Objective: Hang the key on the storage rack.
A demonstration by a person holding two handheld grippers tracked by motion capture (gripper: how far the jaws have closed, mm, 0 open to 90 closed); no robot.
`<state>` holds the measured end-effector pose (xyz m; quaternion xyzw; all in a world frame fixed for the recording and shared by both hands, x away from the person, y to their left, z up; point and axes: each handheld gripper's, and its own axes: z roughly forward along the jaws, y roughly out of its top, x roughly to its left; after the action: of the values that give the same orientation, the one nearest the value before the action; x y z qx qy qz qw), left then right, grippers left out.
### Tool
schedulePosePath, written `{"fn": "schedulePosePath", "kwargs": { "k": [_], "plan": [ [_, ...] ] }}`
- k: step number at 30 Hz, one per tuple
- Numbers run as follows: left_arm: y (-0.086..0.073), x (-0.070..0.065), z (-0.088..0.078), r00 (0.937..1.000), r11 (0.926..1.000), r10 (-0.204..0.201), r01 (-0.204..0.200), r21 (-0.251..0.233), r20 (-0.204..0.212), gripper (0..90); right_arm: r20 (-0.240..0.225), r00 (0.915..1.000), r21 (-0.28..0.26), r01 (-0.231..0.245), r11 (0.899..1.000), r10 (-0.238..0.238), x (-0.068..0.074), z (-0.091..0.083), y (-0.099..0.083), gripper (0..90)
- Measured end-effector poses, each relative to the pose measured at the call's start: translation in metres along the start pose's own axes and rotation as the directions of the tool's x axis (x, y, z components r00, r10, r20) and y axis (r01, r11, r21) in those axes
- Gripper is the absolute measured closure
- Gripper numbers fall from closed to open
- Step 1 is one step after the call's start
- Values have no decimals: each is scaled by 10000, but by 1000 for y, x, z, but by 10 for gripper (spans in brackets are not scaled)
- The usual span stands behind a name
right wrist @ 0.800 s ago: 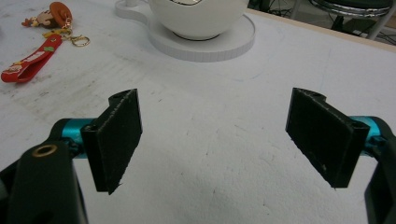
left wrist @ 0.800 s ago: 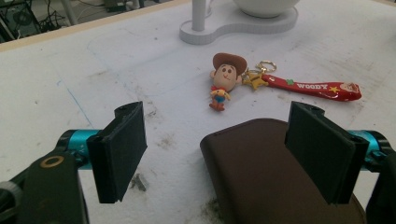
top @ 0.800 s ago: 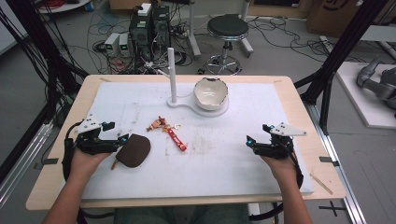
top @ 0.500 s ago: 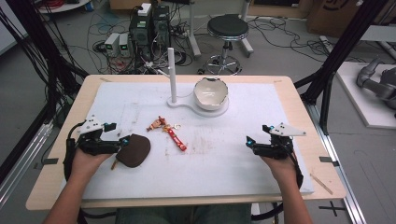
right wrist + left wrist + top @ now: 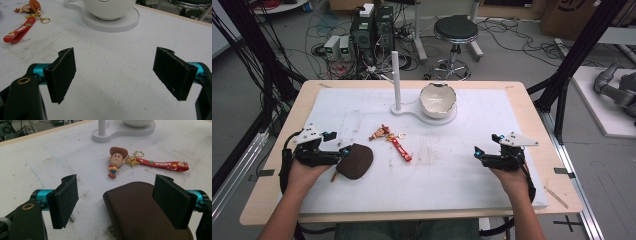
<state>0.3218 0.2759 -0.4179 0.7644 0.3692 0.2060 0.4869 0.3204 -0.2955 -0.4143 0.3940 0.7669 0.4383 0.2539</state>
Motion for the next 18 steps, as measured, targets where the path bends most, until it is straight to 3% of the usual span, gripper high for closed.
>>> {"fn": "schedulePosePath", "kwargs": {
  "k": [10,18],
  "plan": [
    [9,0,10,9990,9997,-48,58,-240,437,206,-120,9999,88,95,9999,-94,2,-4,-4,186],
    [28,-4,44,9933,9997,237,-247,69,1135,206,-132,9999,136,106,9999,-104,6,-15,-11,186]
  ]
}}
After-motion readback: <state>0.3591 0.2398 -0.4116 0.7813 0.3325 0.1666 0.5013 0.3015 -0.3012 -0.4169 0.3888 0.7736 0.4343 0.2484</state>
